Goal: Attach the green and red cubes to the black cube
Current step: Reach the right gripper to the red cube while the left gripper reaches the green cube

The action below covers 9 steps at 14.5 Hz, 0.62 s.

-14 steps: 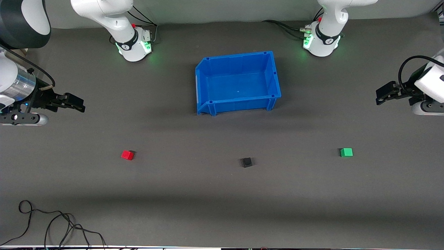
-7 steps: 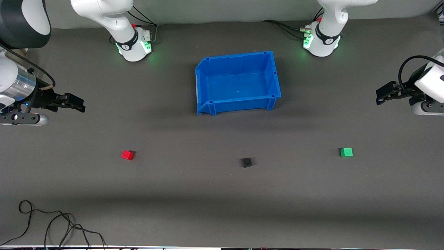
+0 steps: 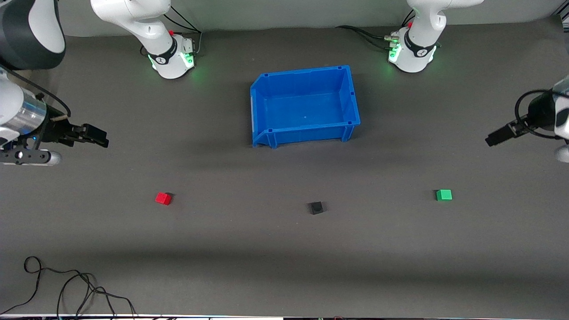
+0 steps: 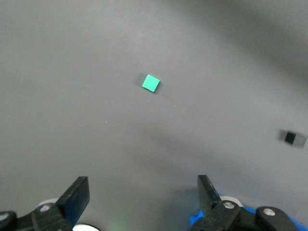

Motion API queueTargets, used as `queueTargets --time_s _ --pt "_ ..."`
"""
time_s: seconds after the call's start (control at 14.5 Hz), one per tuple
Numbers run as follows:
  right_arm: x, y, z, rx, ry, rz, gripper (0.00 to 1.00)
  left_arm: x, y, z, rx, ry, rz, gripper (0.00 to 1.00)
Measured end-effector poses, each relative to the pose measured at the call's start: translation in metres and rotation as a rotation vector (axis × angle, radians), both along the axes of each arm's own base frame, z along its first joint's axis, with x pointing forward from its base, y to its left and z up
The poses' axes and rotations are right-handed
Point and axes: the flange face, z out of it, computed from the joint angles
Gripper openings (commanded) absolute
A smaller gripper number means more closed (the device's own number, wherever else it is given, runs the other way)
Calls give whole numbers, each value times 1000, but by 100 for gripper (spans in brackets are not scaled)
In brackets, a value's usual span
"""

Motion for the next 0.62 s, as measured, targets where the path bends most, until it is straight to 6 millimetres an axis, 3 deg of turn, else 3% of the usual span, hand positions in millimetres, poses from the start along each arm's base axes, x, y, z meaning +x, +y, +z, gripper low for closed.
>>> queueTargets --time_s 0.14,0.28,0.41,0.62 --pt "13 1 -24 -4 4 -1 100 7 14 -17 -39 36 190 100" --pt "28 2 -54 -7 0 -4 100 12 43 -26 -91 51 363 100" --pt "41 5 -86 6 15 -13 100 13 72 -27 -126 49 510 100" --pt "50 3 -120 32 51 -36 100 13 90 -29 -122 63 720 100"
